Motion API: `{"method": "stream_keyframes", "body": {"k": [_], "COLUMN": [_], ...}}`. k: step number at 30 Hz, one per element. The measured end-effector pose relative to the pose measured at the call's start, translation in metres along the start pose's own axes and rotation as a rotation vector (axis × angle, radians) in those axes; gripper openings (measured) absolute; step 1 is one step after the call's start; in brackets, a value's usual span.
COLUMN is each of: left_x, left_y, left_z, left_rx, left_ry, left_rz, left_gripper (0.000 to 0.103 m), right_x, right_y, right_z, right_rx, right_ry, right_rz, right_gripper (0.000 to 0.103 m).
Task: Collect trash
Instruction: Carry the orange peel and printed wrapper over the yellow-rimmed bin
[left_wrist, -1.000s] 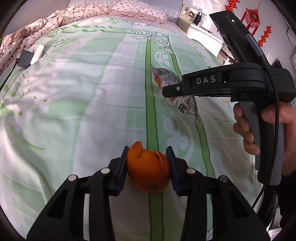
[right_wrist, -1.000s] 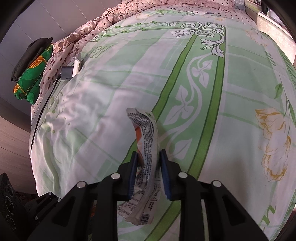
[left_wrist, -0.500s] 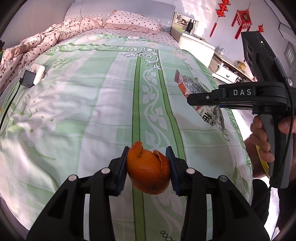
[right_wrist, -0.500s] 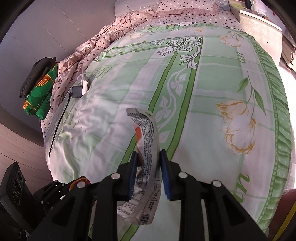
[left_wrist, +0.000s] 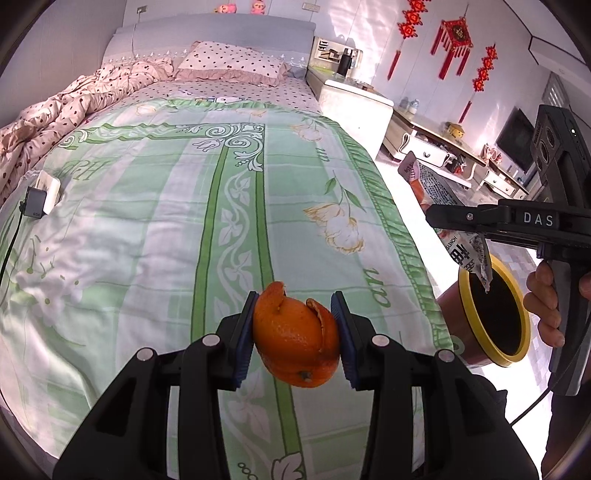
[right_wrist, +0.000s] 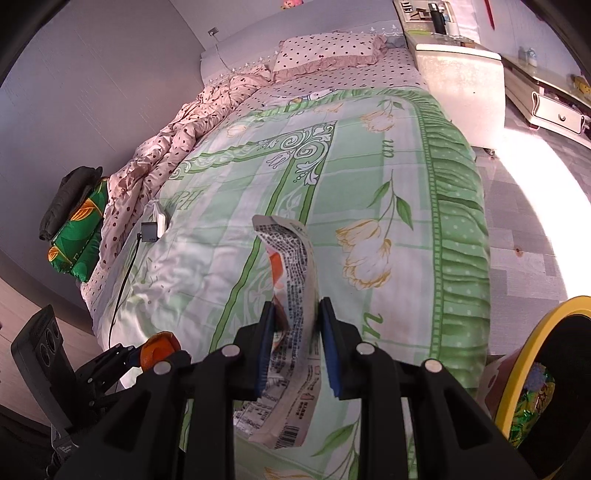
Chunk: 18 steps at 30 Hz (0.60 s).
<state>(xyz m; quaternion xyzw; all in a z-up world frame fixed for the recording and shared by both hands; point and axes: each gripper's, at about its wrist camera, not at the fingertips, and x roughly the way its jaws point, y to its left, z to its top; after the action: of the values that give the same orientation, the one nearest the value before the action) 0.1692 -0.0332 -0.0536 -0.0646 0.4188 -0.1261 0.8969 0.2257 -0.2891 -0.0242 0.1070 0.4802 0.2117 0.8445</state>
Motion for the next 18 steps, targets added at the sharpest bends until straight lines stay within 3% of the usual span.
{"method": "stream_keyframes", "body": {"k": [18], "left_x": [0.017], "left_y": [-0.174], "left_z": [0.051], "left_rx": [0.191], "left_ry": [-0.005], "left_rz": [-0.156], "left_gripper": [0.037], "right_x": [-0.137], "right_y": [-0.130], "right_z": [-0.024], "right_rx": [0.179], "right_ry": [-0.191], "right_rz": [-0.134], "right_gripper": [0.023]}}
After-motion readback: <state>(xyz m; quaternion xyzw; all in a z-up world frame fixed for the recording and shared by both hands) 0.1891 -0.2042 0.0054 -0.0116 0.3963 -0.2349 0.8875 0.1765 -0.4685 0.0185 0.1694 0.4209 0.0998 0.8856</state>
